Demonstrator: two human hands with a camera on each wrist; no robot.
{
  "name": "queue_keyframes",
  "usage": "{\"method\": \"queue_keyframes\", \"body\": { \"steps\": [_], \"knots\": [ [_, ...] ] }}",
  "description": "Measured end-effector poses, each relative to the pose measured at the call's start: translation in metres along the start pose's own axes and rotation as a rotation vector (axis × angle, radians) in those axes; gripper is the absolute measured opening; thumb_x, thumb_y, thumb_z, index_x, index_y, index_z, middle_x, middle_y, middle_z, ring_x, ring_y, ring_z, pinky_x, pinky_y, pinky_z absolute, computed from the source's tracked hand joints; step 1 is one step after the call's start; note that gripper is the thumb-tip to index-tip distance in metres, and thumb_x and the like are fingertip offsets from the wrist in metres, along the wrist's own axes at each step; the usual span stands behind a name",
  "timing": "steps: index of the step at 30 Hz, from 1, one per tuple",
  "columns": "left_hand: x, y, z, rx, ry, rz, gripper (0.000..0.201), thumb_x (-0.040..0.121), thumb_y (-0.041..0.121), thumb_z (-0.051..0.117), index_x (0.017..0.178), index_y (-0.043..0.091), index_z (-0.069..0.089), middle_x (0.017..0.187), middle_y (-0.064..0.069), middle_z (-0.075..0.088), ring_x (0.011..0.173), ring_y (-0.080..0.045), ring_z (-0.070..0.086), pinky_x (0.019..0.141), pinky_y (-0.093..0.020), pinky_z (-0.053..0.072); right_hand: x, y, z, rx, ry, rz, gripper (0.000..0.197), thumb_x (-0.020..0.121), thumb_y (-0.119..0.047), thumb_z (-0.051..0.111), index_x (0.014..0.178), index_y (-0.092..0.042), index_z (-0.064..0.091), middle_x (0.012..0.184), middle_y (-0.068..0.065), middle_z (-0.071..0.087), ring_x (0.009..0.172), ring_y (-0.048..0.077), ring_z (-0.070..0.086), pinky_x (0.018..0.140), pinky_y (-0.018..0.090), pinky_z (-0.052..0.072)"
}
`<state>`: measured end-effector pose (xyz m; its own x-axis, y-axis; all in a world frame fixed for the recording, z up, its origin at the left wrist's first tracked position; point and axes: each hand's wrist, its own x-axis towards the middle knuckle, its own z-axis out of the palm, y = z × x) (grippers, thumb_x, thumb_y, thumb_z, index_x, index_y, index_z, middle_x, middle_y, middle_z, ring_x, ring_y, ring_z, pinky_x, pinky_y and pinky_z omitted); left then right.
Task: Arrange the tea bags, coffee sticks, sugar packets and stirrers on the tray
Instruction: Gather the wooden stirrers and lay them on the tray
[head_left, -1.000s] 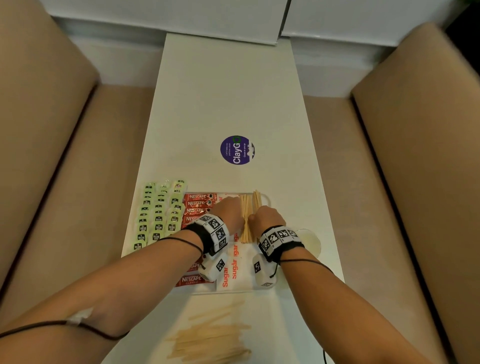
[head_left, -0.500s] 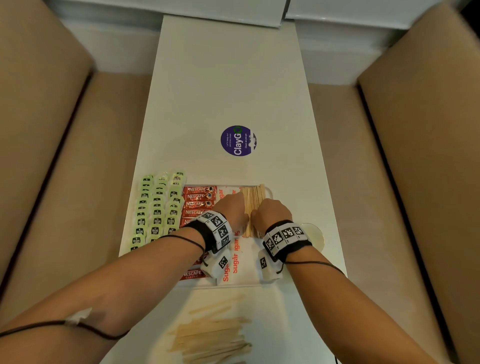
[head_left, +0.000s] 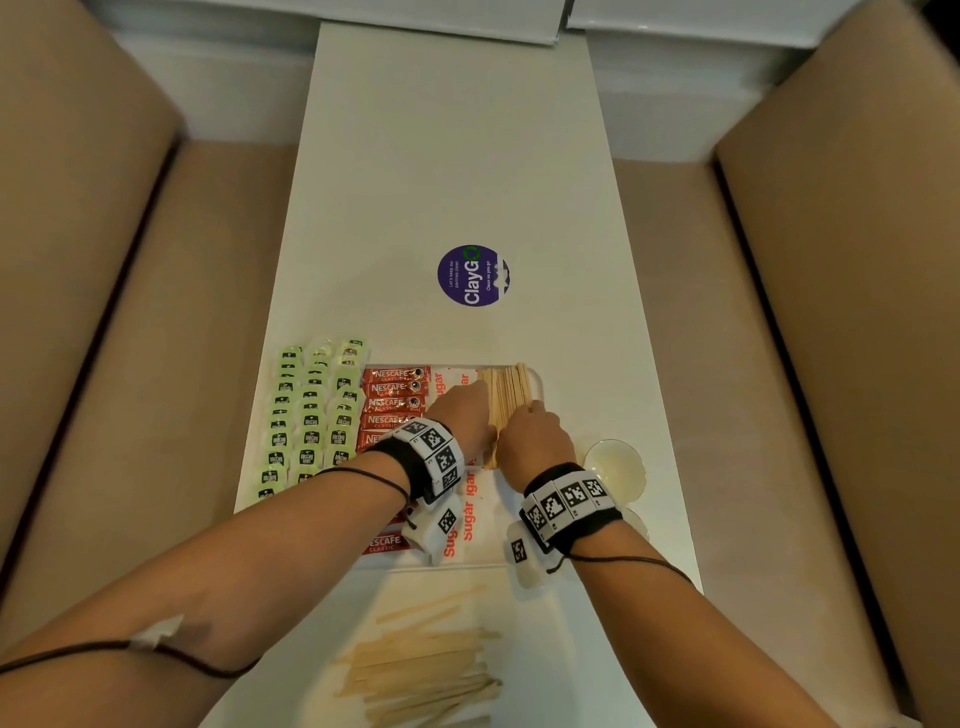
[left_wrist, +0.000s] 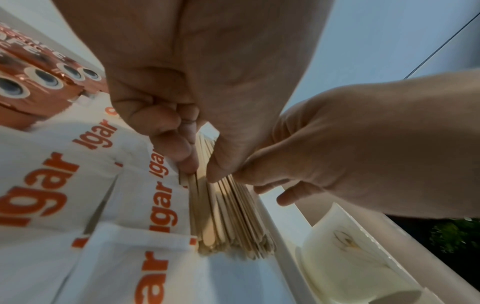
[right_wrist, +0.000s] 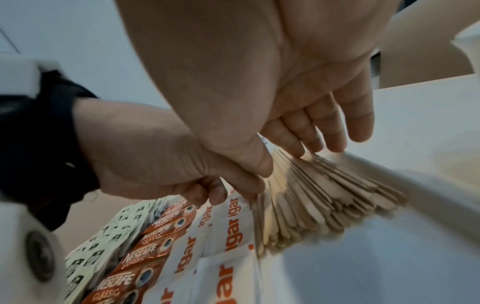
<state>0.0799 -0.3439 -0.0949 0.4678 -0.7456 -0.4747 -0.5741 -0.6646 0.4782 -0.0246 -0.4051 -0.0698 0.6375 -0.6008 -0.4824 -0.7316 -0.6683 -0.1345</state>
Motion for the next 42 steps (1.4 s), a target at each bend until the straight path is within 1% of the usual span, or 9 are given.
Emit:
{"method": "queue_keyframes", "body": {
  "steps": [10,14,18,21,23,25,27,30,42],
  "knots": [
    [0.000,-0.001,-0.001,-0.010,-0.013,0.001,0.026,0.085,0.023,0.067,0.106,0.015,0.052,0.090,-0.004,0.065,0.076,-0.021,0.063,0.072,-0.037,0.058,-0.001,0.001,-0.013,0.031,-0.090,0.035,0.032,0.102,-0.028,0.043,0.116,-0.005,0.061,0.119,0.014,0.057,0.108,0.032,0.058,0.095,0.043,0.052],
    [-0.001,-0.003,-0.001,-0.005,-0.015,0.008,0.023,0.087,0.020,0.066,0.105,0.017,0.052,0.086,-0.002,0.063,0.073,-0.019,0.062,0.069,-0.035,0.057,-0.008,0.006,-0.010,0.074,-0.068,-0.013,0.024,0.098,-0.012,0.046,0.118,-0.005,0.057,0.125,0.012,0.052,0.106,0.031,0.059,0.093,0.042,0.052],
    [-0.002,-0.004,-0.001,0.004,-0.025,0.028,0.021,0.087,0.013,0.063,0.103,0.016,0.051,0.085,-0.003,0.063,0.074,-0.021,0.062,0.072,-0.041,0.058,-0.019,0.010,0.004,0.140,-0.098,-0.172,0.037,0.095,-0.002,0.047,0.132,-0.002,0.046,0.158,0.019,0.028,0.138,0.032,0.042,0.105,0.042,0.046],
    [0.000,-0.005,-0.001,0.004,-0.023,0.037,0.019,0.087,0.008,0.059,0.103,0.015,0.051,0.087,-0.004,0.063,0.076,-0.021,0.063,0.074,-0.041,0.058,-0.022,0.012,0.007,0.152,-0.089,-0.197,0.045,0.095,-0.001,0.047,0.139,-0.001,0.041,0.165,0.018,0.016,0.149,0.032,0.028,0.112,0.040,0.040],
    [0.000,-0.006,-0.002,-0.009,-0.022,0.046,0.014,0.091,0.009,0.056,0.102,0.016,0.053,0.089,-0.004,0.065,0.076,-0.020,0.062,0.074,-0.038,0.058,-0.026,0.014,0.008,0.206,-0.030,-0.219,0.038,0.094,-0.001,0.048,0.132,-0.003,0.047,0.158,0.018,0.029,0.143,0.032,0.037,0.107,0.038,0.043],
    [-0.001,-0.009,-0.003,-0.022,-0.027,0.043,0.011,0.096,0.008,0.051,0.105,0.014,0.054,0.087,-0.003,0.064,0.076,-0.018,0.062,0.068,-0.031,0.053,-0.038,0.018,0.009,0.246,0.045,-0.210,0.025,0.095,-0.005,0.046,0.119,-0.008,0.053,0.133,0.010,0.051,0.115,0.029,0.057,0.090,0.034,0.051],
    [-0.004,-0.015,-0.004,-0.036,-0.017,0.048,0.020,0.096,0.009,0.053,0.115,0.013,0.052,0.084,-0.001,0.062,0.076,-0.017,0.063,0.063,-0.027,0.049,-0.056,0.024,0.016,0.223,0.044,-0.185,0.022,0.097,-0.009,0.043,0.113,-0.011,0.058,0.114,0.004,0.058,0.093,0.022,0.061,0.083,0.034,0.055],
    [-0.007,-0.023,-0.003,-0.053,-0.023,0.087,0.036,0.093,0.015,0.063,0.126,0.015,0.048,0.084,0.003,0.061,0.075,-0.013,0.062,0.060,-0.026,0.050,-0.082,0.030,0.035,0.161,-0.030,-0.220,0.022,0.096,-0.009,0.042,0.107,-0.011,0.061,0.108,0.003,0.061,0.089,0.019,0.060,0.082,0.032,0.054],
    [-0.007,-0.021,0.001,0.034,-0.021,0.141,0.041,0.088,0.022,0.073,0.119,0.011,0.048,0.096,-0.003,0.061,0.086,-0.020,0.059,0.064,-0.027,0.044,-0.056,0.028,0.057,0.182,0.043,-0.308,0.019,0.092,-0.009,0.048,0.102,-0.010,0.064,0.109,0.002,0.062,0.091,0.023,0.063,0.075,0.035,0.056]
  ]
}}
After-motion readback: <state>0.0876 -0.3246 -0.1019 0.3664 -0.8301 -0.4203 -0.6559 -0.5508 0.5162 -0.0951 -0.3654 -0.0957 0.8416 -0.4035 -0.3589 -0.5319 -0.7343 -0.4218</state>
